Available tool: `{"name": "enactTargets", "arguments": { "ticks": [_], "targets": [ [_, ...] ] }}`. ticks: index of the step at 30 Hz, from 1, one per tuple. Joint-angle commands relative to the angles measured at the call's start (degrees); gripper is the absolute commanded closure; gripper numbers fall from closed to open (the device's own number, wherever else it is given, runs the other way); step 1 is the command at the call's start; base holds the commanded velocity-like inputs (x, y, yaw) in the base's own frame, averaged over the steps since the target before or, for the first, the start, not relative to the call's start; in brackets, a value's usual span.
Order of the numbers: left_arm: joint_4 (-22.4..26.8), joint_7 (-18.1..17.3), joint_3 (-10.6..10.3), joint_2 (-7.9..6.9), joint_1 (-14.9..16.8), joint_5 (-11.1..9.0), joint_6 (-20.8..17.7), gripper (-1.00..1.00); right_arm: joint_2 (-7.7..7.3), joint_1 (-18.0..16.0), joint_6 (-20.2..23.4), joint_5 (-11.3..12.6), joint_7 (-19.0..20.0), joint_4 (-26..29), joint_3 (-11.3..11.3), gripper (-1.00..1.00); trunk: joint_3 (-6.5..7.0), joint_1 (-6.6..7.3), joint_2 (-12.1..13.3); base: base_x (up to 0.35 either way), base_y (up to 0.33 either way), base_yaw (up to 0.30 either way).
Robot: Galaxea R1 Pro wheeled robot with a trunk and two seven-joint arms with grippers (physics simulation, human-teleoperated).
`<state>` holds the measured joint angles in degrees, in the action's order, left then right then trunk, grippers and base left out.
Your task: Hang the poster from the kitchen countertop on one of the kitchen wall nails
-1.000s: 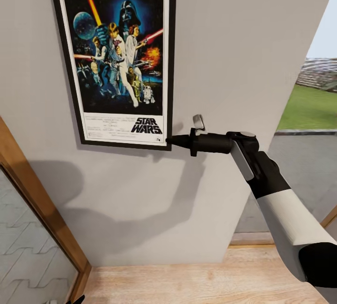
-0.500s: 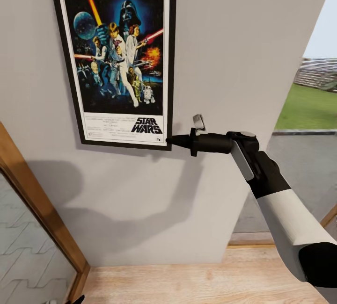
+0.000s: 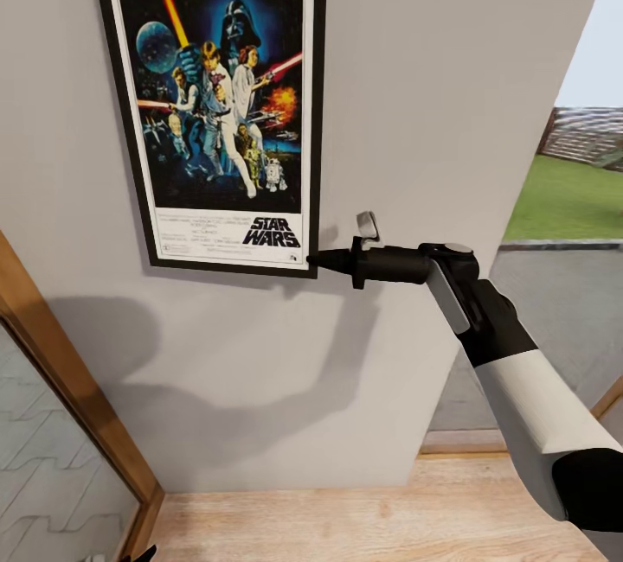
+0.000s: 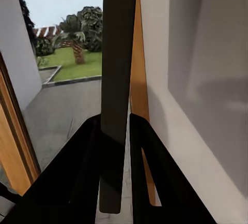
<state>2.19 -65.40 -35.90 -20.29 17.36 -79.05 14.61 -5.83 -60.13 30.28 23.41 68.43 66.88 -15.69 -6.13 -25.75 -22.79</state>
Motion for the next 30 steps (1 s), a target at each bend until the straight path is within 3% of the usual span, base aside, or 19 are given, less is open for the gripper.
{"name": "enactTargets", "arguments": {
  "ticks": [1, 30],
  "targets": [
    [0.0, -0.1, -0.5, -0.02, 0.0, -0.4, 0.3, -1.0, -0.06, -0.1, 0.6, 0.6, 0.0, 0.0, -0.1, 1.0, -0.13, -0.04, -0.1, 0.0, -0.009, 0.0],
    [0.0, -0.1, -0.4, 0.24, -0.1, -0.5, 0.4, -1.0, 0.03, 0.3, 0.3, 0.5, -0.3, 0.0, 0.1, 1.0, -0.13, -0.04, -0.1, 0.0, -0.001, 0.0]
  ]
}}
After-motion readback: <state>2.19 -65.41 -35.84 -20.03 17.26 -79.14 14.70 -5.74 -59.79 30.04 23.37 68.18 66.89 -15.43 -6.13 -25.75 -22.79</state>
